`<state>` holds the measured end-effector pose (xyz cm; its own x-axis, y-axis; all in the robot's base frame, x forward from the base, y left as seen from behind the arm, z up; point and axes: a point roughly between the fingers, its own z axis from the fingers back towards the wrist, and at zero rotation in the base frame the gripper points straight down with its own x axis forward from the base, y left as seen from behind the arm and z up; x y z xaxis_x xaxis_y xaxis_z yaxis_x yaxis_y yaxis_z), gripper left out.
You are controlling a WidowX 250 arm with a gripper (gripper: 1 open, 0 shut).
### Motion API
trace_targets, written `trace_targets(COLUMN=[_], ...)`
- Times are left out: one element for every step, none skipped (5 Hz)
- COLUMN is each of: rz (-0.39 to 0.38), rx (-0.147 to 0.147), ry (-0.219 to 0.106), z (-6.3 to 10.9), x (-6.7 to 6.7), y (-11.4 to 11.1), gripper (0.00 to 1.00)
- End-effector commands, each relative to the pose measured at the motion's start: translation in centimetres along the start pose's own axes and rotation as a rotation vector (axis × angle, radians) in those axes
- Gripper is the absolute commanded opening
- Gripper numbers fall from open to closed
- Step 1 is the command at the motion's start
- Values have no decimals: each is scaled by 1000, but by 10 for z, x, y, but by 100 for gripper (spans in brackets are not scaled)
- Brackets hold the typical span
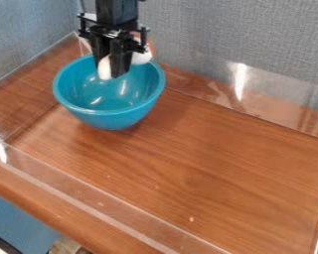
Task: Put the mushroom in the blue bowl
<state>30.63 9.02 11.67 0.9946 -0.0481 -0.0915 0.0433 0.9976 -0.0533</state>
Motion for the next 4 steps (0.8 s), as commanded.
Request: trace_targets(rz=[19, 27, 33, 37], rx=[27, 29, 29, 30], ry=[-35, -23, -15, -12], z=[10, 7, 4, 4], x=[1, 0, 0, 0], y=[10, 14, 17, 19], gripper=[0, 0, 0, 100])
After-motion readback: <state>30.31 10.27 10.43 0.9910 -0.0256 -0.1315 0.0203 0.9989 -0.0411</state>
